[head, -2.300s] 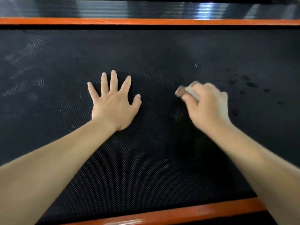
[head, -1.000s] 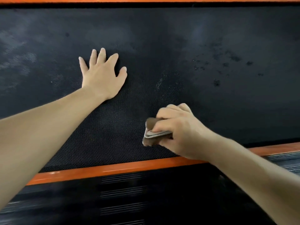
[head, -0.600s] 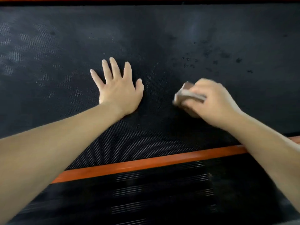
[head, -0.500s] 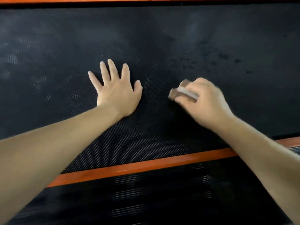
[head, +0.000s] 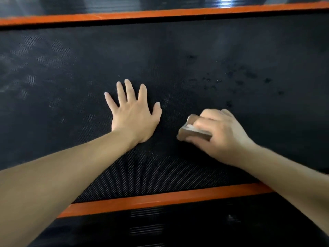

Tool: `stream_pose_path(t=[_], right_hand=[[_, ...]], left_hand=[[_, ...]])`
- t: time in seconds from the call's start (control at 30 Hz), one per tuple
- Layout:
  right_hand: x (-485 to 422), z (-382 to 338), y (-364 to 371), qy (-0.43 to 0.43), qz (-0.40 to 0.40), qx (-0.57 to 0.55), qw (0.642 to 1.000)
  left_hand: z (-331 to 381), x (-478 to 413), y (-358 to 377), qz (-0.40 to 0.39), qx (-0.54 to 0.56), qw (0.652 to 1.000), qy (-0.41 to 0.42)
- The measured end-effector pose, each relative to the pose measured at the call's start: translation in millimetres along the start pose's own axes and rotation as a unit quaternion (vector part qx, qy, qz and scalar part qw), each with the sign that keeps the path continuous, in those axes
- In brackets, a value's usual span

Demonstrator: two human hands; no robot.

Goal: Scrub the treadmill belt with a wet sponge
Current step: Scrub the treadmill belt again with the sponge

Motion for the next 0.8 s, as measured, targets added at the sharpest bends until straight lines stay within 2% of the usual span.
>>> stream_pose_path(t=[0.07,0.17,0.2,0.3,0.33,0.4,0.5,0.53,0.6,0.7,0.8], right_hand=[[-32.0,34.7,-18.5,0.044,0.062,0.045,0.996],[-64.1,87.7,-39.6,0.2,0.136,0.066,0.968],[-64.6,82.3,-34.2,0.2,0.134,0.082,0.967],[-44.8,24.2,-7.1,0.069,0.091,0.074,0.991],[-40.8,19.2,-4.9,0.05,0.078,0.064,0.994],[-54.1,39.8,-14.4,0.069,0.089,0.078,0.991],[-82.9,102.3,-41.3,0.215,0.149,0.078,0.962],[-85.6,105.7,-43.9,0.235,0.162,0.082,0.955],[-84.4,85.7,-33.3,0.19,0.156,0.086,0.965],[-68.3,45.5,-8.9,0.084,0.083,0.044,0.992],[-86.8,60.9,-16.0,0.077,0.076,0.072,0.992]], left_hand=[[0.3,-0.6,-0.8,-0.001,-0.003,1.0,-0.001],[1.8,0.0,0.4,-0.008,-0.005,1.0,0.005],[2.0,0.1,0.4,-0.007,-0.005,1.0,0.007],[1.0,-0.5,0.4,-0.007,-0.01,1.0,0.007],[0.7,-0.6,0.2,-0.006,-0.011,1.0,0.006],[1.1,0.0,0.3,-0.007,-0.012,1.0,0.005],[1.4,0.2,-0.3,-0.003,-0.004,1.0,0.008],[0.6,0.5,-0.4,-0.002,-0.001,1.0,0.008],[0.7,0.7,0.3,-0.003,-0.002,1.0,0.007],[4.1,-1.4,0.9,-0.016,-0.023,1.0,0.008],[8.1,-6.5,1.0,-0.039,-0.066,0.996,0.033]])
Point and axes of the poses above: each hand's wrist, its own x-axis away from the middle knuckle, its own y-axis out of the palm, z = x × y, the point moved 9 cm from there along -x, towards the middle knuckle, and after that the axes turned 3 degrees about -x, right-handed, at the moved point
